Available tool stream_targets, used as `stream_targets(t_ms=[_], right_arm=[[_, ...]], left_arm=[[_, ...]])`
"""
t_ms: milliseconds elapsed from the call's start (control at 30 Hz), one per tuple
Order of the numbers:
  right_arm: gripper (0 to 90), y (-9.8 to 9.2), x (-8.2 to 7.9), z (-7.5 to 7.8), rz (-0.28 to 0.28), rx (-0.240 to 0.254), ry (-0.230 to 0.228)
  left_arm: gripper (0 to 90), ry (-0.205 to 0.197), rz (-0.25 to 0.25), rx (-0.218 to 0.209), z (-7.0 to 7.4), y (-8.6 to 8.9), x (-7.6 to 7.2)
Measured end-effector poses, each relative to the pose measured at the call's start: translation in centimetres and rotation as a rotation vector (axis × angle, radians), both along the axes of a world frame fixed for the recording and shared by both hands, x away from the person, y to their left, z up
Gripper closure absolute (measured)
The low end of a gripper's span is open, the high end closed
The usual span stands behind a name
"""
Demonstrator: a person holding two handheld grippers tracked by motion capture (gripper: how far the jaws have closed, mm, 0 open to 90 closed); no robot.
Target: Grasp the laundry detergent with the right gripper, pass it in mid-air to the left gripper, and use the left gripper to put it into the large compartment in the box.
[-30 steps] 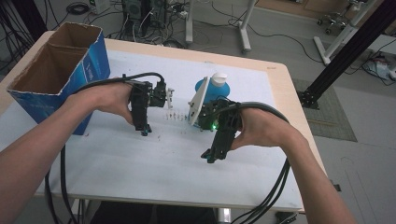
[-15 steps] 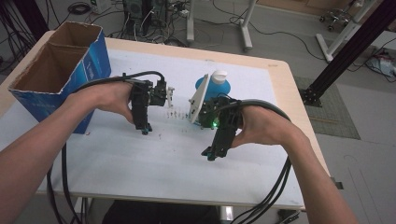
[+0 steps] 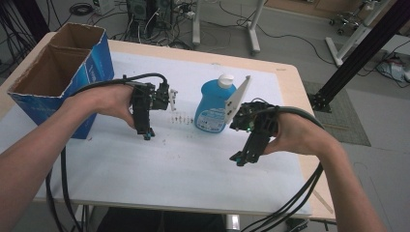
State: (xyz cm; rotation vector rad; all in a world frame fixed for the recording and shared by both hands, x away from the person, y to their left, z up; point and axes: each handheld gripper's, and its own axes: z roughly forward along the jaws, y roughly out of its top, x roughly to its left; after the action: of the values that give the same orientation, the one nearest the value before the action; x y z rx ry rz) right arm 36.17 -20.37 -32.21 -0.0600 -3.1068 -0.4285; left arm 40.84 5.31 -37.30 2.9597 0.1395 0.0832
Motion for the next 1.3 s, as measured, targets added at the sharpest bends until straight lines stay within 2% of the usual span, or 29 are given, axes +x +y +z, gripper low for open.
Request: stream_targets(t_ms=[100, 233, 367, 533, 733, 800, 833, 900, 1033, 1300], right_arm=[[11.7, -1.7, 0.9, 0.4, -0.05, 0.02, -0.017], [11.7, -3.6, 2.7, 0.9, -0.131, 0.107, -0.063], [11.7, -4.1, 4.4, 1.0, -0.204, 0.165, -0.127], [11.7, -4.0, 6.0, 0.5, -0.229, 0.236, -0.14], [11.7, -4.0, 7.4, -0.3, -0.231, 0.327, -0.093], [11.7, -4.0, 7.4, -0.3, -0.231, 0.327, -0.093], [11.7, -4.0, 7.9, -0.8, -0.22, 0.372, -0.068], [11.7, -3.9, 8.1, -1.1, -0.201, 0.408, -0.045], [11.7, -3.5, 8.5, -1.8, -0.177, 0.428, -0.02], [11.8, -2.6, 9.0, -2.8, -0.147, 0.458, -0.022]], left_arm=[[13.4, 0.002, 0.002, -0.008, 0.1, -0.1, -0.2], [13.4, -0.005, -0.009, -0.011, 0.4, -0.2, -0.4], [13.4, -0.017, -0.016, -0.025, 0.8, -0.2, -0.6], [13.4, -0.029, -0.016, -0.035, 1.2, 0.1, -0.7], [13.4, -0.037, -0.009, -0.043, 1.5, 0.4, -0.9], [13.4, -0.038, -0.01, -0.043, 1.6, 0.4, -0.9], [13.4, -0.041, -0.012, -0.046, 1.7, 0.4, -1.0], [13.5, -0.041, -0.008, -0.049, 1.7, 0.4, -1.1], [13.4, -0.044, -0.017, -0.05, 1.7, 0.3, -1.0], [13.4, -0.04, -0.012, -0.052, 1.7, 0.5, -1.0]])
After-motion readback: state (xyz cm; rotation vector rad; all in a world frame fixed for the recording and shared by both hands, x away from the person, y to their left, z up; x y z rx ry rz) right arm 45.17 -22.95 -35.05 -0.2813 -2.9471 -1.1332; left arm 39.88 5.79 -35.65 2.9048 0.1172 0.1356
